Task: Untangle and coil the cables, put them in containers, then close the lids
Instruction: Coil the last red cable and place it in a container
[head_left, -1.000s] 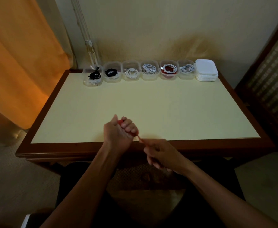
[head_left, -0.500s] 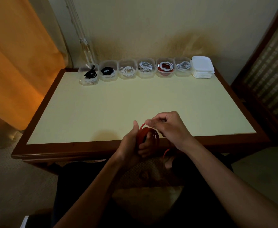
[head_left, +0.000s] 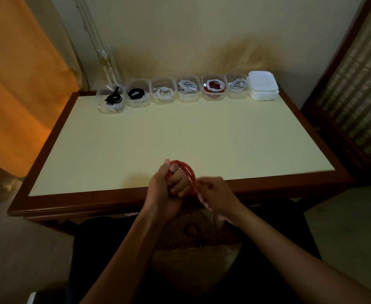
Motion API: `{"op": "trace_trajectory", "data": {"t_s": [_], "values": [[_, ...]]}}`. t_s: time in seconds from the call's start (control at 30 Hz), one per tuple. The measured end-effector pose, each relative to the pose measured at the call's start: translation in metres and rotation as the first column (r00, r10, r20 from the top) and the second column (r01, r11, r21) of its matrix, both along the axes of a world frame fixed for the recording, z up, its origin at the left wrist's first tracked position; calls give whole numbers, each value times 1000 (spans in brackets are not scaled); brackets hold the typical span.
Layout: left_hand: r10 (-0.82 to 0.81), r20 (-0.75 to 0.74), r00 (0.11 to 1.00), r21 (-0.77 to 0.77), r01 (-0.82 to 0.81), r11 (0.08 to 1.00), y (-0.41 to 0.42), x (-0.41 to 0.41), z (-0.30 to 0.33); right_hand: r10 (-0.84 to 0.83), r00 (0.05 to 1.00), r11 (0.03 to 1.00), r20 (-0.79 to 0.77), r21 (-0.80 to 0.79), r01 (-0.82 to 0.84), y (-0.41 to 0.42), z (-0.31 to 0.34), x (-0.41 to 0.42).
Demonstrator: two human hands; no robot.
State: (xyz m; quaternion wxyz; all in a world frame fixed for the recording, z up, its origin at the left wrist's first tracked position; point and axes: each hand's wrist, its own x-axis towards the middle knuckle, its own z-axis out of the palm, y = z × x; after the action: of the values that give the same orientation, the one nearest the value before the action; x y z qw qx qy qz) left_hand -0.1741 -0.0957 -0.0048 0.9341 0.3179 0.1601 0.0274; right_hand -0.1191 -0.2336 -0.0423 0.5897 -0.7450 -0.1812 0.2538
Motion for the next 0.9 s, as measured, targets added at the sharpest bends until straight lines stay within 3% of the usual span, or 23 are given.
{"op": "trace_trajectory", "data": {"t_s": [0.1,0.2,0.27,0.37,0.43,0.6,0.77,0.83,0.9], "values": [[81,-18,997,53,-80,995,17,-2,-6,288,952,930,-106,-208,-304,-8,0,-23],[142,-51,989,380,-112,918,24,-6,-18,461,882,840,-96,-272,-469,-13,20,-32],[146,-43,988,650,-83,756,17,-12,-26,464,882,858,-88,-203,-472,-17,37,-30],[34,-39,999,798,11,603,-6,-22,-38,317,933,948,-171,23,-318,-21,53,-24],[-72,-67,995,781,97,617,-21,-29,-43,186,964,981,-192,90,-171,-21,54,-19],[-224,-78,972,594,225,772,-30,-37,-40,-76,988,982,-134,161,98,-23,52,-16],[-319,-42,947,495,296,816,-27,-40,-31,-181,974,960,-135,192,205,-18,38,-23],[-325,-40,945,391,314,865,-25,-42,-27,-216,974,964,-66,144,223,-16,25,-22],[-268,-71,961,173,276,945,-25,-42,-21,-253,967,961,1,114,252,-14,11,-21]]}}
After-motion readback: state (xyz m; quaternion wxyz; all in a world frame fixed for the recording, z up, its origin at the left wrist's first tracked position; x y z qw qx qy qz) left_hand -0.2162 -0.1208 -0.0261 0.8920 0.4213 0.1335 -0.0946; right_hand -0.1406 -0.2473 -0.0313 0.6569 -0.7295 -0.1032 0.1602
